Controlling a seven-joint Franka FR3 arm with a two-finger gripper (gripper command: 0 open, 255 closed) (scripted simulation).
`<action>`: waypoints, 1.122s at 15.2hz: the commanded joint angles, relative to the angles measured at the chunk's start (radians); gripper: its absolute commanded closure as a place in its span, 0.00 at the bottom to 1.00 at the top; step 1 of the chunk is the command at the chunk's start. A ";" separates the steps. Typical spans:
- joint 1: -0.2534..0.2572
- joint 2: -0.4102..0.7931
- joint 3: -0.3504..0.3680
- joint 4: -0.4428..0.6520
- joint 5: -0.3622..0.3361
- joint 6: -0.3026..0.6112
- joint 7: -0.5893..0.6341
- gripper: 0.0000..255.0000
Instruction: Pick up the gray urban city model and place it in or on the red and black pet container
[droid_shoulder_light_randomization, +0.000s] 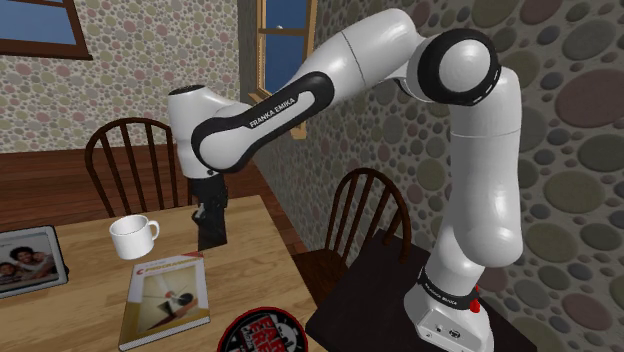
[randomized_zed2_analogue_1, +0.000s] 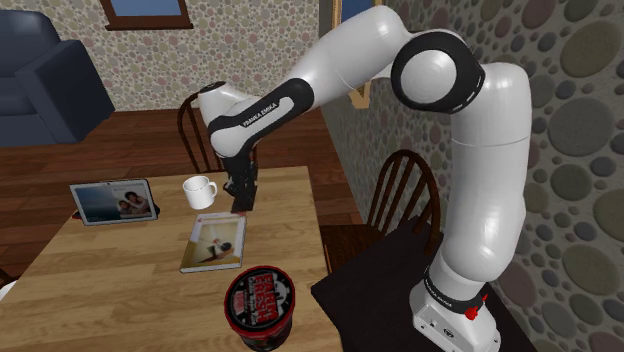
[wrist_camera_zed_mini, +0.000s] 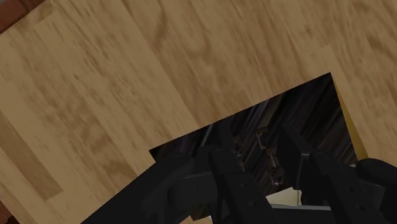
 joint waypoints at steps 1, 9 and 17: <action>-0.003 -0.014 0.002 0.007 0.006 -0.021 -0.006 1.00; 0.019 -0.135 0.037 -0.109 0.048 -0.022 0.038 1.00; 0.085 -0.316 0.113 -0.316 0.132 0.014 0.140 1.00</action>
